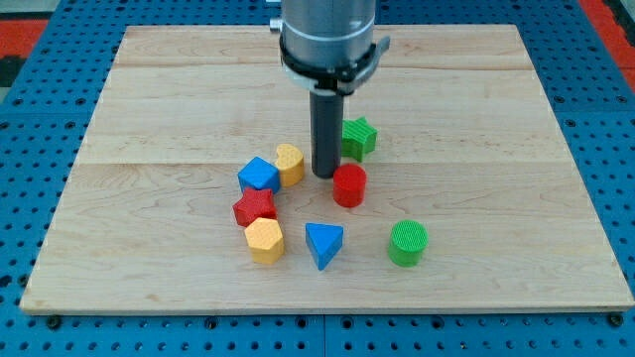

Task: Move the green star to the top left of the red circle

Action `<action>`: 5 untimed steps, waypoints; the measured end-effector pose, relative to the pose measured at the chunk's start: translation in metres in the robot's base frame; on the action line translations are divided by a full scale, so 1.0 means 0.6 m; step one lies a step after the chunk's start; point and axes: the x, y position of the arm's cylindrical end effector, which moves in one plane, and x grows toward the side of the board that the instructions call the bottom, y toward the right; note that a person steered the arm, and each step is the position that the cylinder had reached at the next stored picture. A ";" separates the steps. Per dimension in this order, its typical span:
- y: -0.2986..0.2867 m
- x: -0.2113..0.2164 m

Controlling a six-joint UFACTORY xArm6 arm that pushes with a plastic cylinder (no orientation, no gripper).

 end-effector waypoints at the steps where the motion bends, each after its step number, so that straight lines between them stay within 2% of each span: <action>1: 0.035 0.024; 3: 0.127 0.000; 4: 0.238 -0.034; 5: 0.196 -0.153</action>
